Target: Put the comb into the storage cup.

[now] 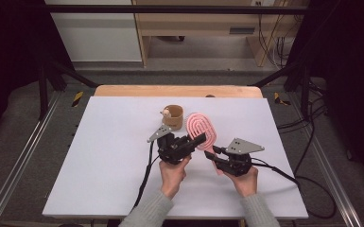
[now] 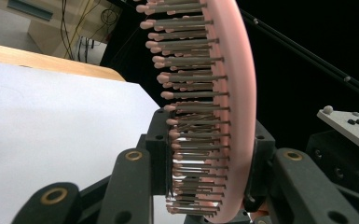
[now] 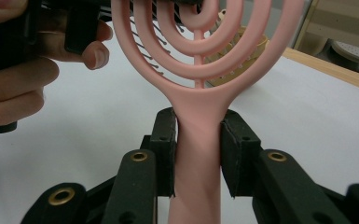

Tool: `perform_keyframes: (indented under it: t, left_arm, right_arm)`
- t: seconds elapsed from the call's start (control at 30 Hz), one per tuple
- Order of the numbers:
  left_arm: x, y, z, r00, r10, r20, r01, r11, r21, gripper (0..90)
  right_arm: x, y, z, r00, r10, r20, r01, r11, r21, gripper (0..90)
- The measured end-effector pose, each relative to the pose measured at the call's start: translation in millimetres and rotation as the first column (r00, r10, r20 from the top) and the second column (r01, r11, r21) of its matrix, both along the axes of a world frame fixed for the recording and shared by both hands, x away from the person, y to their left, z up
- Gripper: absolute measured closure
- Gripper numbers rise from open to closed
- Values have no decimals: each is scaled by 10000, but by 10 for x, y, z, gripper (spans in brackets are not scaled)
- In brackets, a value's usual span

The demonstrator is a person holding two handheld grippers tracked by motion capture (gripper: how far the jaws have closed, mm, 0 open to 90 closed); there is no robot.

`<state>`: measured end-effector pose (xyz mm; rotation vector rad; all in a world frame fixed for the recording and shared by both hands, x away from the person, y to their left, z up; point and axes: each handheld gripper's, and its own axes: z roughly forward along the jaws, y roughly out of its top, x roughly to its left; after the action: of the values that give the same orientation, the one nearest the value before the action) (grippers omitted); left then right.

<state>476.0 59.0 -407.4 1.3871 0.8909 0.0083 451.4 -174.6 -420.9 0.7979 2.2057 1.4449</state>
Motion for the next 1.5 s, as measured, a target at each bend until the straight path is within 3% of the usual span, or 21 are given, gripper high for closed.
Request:
perform_keyframes:
  t: [0.57, 0.67, 0.7, 0.8, 0.93, 0.97, 1.2, 1.5]
  left_arm:
    - [24, 80, 50, 9991, 396, 173, -399, 9991, 160, 630]
    - [33, 104, 60, 9982, 519, 308, -528, 9982, 296, 630]
    - [34, 119, 69, 9977, 555, 377, -570, 9976, 397, 630]
    - [43, 159, 98, 9966, 659, 490, -682, 9965, 474, 630]
    - [55, 199, 122, 9958, 684, 605, -721, 9955, 611, 630]
    - [62, 225, 137, 9954, 704, 653, -749, 9948, 687, 630]
    - [76, 319, 200, 9931, 814, 843, -884, 9926, 831, 629]
    - [92, 451, 294, 9893, 938, 1114, -1058, 9887, 1067, 629]
  right_arm:
    - [-14, -29, 37, 9999, 107, 75, -110, 9992, 380, 606]
    - [-20, -49, 55, 9998, -19, 212, 8, 9987, 507, 536]
    - [-23, -77, 68, 9987, -237, 449, 208, 9978, 633, 460]
    - [-20, -128, 71, 9970, -475, 608, 418, 9949, 915, 388]
    - [-15, -158, 68, 9953, -681, 685, 616, 9938, 928, 320]
    - [-9, -173, 52, 9936, -823, 769, 744, 9921, 1006, 253]
    - [45, -190, 1, 9957, -875, 297, 851, 9937, 732, 93]
    - [75, -237, -46, 9968, -804, 12, 801, 9944, 693, 21]
